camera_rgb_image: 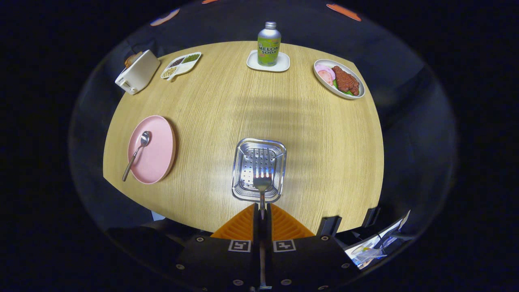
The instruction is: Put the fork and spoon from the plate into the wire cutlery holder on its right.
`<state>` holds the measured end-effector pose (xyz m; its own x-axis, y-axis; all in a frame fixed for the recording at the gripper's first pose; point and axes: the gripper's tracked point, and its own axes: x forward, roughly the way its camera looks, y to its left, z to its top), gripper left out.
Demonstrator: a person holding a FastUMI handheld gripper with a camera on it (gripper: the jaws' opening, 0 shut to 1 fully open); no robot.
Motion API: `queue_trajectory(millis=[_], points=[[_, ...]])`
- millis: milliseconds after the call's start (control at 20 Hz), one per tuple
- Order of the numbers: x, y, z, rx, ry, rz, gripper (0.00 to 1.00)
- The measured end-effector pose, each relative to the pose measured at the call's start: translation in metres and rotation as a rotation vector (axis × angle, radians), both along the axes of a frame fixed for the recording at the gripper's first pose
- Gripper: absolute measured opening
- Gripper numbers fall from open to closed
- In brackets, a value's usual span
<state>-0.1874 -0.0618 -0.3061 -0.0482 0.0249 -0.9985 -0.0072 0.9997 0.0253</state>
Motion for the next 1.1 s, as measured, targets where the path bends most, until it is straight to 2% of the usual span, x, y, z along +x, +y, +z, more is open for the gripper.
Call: queue_trajectory(millis=[350,600,1100], points=[[0.006,0.002,-0.012,0.013,0.011,-0.023,0.08],[0.023,0.004,-0.016,0.022,-0.076,-0.1,0.09],[0.099,0.024,0.039,0.015,-0.565,-0.21,0.13]])
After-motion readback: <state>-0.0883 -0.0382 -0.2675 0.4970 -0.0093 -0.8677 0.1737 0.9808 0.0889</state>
